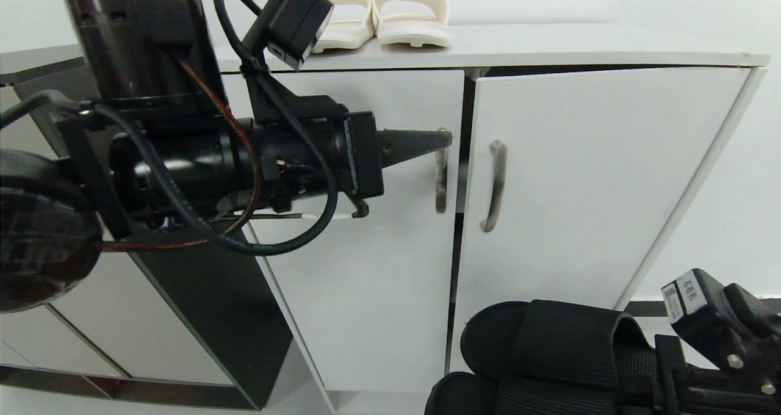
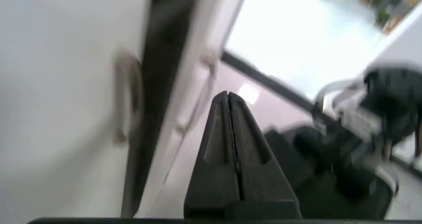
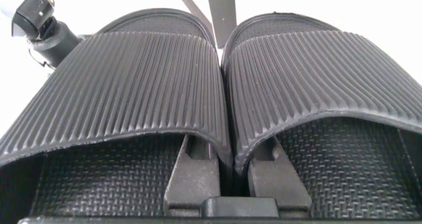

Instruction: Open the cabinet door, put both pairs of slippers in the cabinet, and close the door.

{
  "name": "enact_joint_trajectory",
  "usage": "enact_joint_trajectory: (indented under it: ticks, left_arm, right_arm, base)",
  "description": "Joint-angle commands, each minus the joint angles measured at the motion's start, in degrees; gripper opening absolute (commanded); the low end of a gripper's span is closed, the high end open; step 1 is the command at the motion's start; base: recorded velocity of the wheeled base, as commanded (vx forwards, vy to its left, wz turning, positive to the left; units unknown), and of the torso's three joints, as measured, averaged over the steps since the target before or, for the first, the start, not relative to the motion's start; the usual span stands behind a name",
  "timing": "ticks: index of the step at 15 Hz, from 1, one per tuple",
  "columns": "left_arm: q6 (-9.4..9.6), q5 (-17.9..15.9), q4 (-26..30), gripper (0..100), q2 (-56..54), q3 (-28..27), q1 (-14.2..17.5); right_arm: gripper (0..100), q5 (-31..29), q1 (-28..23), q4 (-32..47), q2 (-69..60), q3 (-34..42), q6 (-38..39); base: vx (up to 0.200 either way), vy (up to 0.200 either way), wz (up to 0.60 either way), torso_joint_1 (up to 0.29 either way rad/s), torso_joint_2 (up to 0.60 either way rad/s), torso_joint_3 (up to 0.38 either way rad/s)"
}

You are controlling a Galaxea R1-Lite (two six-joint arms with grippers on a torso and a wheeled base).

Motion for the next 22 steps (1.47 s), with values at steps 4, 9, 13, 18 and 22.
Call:
enact_joint_trajectory:
  ticks: [4, 9, 13, 18, 22]
  left_arm:
    - [-0.91, 0.1, 0.3, 0, 8.1, -8.1, 1.1]
    - [-1.26, -0.1, 0.2, 0, 10.3, -10.6, 1.1]
    - [-1.35, -0.1, 0.3, 0, 11.7, -12.5, 1.1]
    - [-1.26, 0.1, 0.3, 0, 11.8, -12.4, -0.9]
    - [-1.26, 0.2, 0.3, 0, 11.2, -11.0, -6.1]
  right_arm:
    - [0, -0.1, -0.1, 0.0, -0.2, 0.3, 0.0]
    - [0, -0.1, -0.1, 0.0, 0.1, 0.3, -0.1]
    - [0, -0.2, -0.1, 0.1, 0.3, 0.3, -0.1]
    - [0, 0.1, 1.1, 0.1, 0.2, 1.3, -0.1]
    - [0, 0.1, 3.9, 3.9, -1.2, 1.9, -0.1]
  base:
    - [0.000, 0.000, 0.00, 0.000, 0.00, 0.000]
    - [0.000, 0.000, 0.00, 0.000, 0.00, 0.000]
    - [0.000, 0.000, 0.00, 0.000, 0.00, 0.000]
    - [-0.040, 0.000, 0.00, 0.001, 0.00, 0.001]
    - [-0.200, 0.000, 0.00, 0.006, 0.00, 0.005]
